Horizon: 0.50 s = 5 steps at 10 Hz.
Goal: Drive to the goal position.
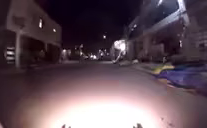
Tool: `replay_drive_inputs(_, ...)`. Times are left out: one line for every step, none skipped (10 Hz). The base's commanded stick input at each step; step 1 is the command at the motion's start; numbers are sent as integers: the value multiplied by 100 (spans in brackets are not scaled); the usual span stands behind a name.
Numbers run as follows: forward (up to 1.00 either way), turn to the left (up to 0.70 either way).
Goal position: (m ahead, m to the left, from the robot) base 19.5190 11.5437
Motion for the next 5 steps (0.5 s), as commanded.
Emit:
replay_drive_inputs(60,0)
replay_drive_inputs(60,0)
replay_drive_inputs(60,0)
replay_drive_inputs(60,0)
replay_drive_inputs(60,0)
